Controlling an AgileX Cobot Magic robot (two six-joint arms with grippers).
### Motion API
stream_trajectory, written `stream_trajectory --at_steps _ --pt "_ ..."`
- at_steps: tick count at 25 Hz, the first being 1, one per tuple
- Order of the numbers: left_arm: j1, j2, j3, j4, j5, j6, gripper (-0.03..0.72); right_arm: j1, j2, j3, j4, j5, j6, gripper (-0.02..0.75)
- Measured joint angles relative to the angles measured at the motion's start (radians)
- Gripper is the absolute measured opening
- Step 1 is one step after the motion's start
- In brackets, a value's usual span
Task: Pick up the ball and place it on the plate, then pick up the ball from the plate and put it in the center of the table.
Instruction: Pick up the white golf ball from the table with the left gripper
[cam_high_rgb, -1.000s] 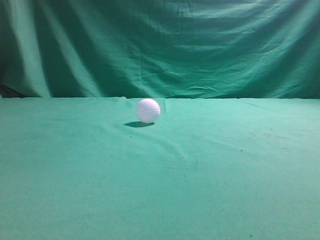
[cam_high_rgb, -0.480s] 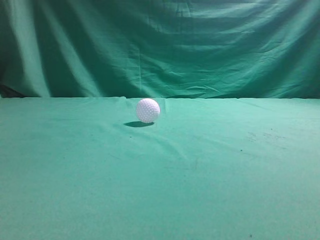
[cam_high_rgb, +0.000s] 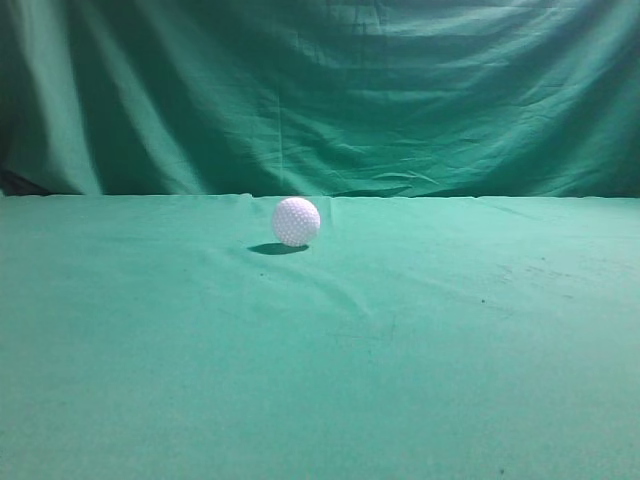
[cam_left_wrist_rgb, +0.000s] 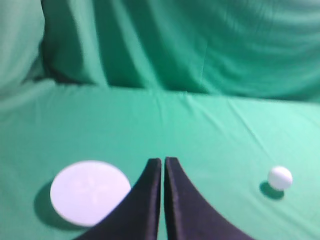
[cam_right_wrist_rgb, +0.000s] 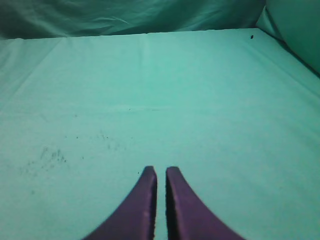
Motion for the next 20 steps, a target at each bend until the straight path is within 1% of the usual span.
stream_trajectory --at_steps 3,7,8,10,13,15,17,18,20 --pt "0.000 0.110 -0.060 -0.019 0.036 -0.010 0.000 0.000 0.000 0.000 0.000 0.000 0.000 0.070" --pt "0.000 0.192 -0.078 -0.160 -0.062 -0.013 0.000 0.000 0.000 0.000 0.000 0.000 0.000 0.070" --pt "0.000 0.209 -0.083 -0.185 -0.086 -0.010 0.000 0.000 0.000 0.000 0.000 0.000 0.000 0.070" --pt "0.000 0.244 -0.107 -0.195 -0.096 0.041 0.000 0.000 0.000 0.000 0.000 0.000 0.000 0.070" --pt "0.000 0.331 -0.200 -0.207 -0.003 0.185 0.000 0.000 0.000 0.000 0.000 0.000 0.000 0.070" --pt "0.000 0.414 -0.276 -0.239 0.105 0.285 0.000 0.000 0.000 0.000 0.000 0.000 0.000 0.070" --pt "0.000 0.517 -0.348 -0.310 0.207 0.412 0.000 0.000 0.000 0.000 0.000 0.000 0.000 0.070" --pt "0.000 0.561 -0.384 -0.352 0.260 0.496 0.000 0.000 0.000 0.000 0.000 0.000 0.000 0.070" --pt "0.000 0.669 -0.442 -0.470 0.335 0.663 0.000 0.000 0.000 0.000 0.000 0.000 0.000 0.070"
